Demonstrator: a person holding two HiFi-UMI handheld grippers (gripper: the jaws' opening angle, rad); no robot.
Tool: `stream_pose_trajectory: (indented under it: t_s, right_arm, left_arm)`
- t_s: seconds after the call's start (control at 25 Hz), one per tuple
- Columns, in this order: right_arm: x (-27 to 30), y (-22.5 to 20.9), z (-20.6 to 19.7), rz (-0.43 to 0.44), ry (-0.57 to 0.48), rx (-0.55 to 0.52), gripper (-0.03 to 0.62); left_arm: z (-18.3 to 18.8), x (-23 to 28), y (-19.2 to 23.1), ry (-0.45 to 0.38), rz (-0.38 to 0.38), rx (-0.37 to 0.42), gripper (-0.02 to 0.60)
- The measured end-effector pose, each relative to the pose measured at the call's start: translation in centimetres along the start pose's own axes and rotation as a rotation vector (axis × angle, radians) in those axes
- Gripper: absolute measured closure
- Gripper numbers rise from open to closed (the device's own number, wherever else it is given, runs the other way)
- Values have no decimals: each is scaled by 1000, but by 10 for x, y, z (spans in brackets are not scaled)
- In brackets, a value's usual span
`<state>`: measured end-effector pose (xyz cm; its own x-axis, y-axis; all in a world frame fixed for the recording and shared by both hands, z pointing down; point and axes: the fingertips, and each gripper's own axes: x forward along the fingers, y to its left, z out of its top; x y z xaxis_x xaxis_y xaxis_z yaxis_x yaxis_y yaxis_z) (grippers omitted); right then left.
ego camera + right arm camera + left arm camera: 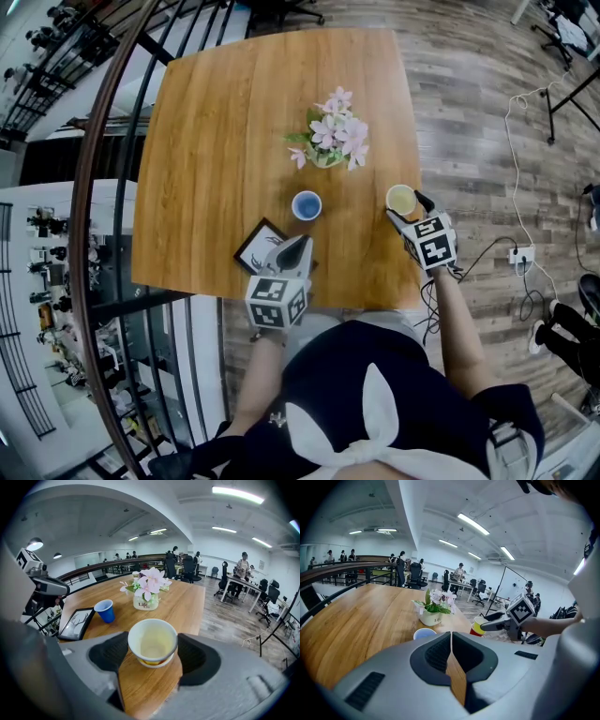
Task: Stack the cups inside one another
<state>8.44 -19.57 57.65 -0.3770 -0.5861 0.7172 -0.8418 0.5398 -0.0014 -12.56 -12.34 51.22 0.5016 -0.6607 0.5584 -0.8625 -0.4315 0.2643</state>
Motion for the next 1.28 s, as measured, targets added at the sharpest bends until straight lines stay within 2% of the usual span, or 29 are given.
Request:
stream_pose_trajectory:
  t_s: [0.4,0.68,1.28]
  right_arm:
    - [-2,6,8,-2,-5,8,267]
    - [-1,26,22,20,-21,-32,267]
    - [26,113,80,167,-74,-114,267]
  left_arm:
    - [1,7,6,6,-23,-5,555]
    - [2,4,14,-2,-23,-21,555]
    - [3,-21,56,-41,33,-71,555]
